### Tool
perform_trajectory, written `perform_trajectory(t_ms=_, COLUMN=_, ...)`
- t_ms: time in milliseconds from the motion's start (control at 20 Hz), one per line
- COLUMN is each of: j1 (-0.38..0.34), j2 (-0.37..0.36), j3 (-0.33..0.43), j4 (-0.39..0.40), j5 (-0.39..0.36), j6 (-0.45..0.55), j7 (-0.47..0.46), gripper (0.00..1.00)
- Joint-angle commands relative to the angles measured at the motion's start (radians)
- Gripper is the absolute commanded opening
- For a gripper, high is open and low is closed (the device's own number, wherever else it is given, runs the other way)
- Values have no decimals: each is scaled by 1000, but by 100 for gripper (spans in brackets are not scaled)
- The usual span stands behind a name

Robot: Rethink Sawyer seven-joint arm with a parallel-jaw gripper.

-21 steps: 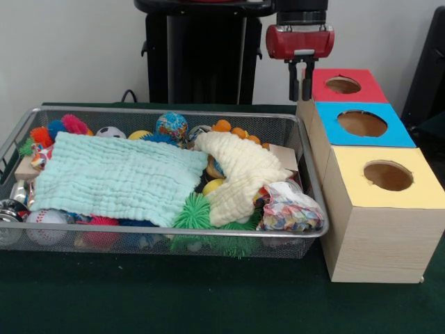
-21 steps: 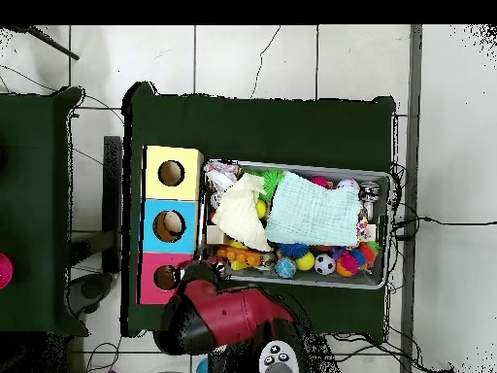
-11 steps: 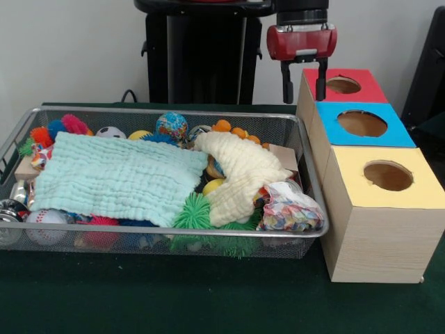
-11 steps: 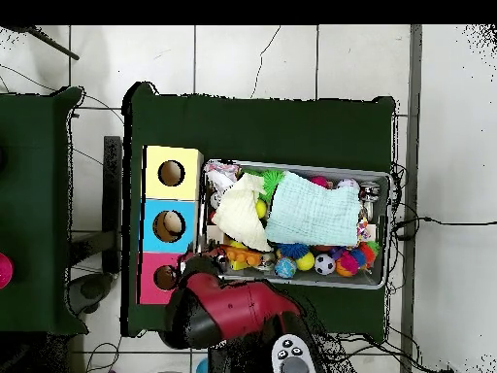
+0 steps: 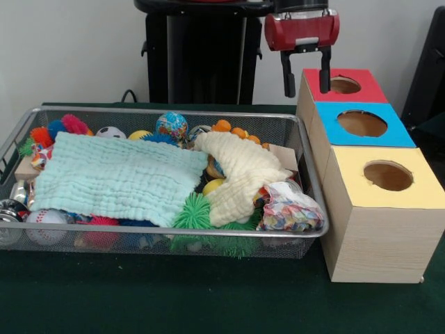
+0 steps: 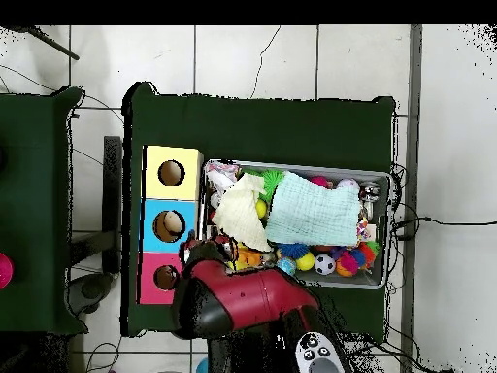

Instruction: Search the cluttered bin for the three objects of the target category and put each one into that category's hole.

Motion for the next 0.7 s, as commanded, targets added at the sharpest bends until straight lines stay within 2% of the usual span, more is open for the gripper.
perform_trajectory(t_ms=50, j1=-71, j2=-50, j3=160, j4=-106, j5=15, j6=196, j7=-46, gripper=100)
perform_trajectory(t_ms=700, j1=-89, j2=22, j3=121, j4=-191, j5=-87, j6=160, j7=-47, gripper=100)
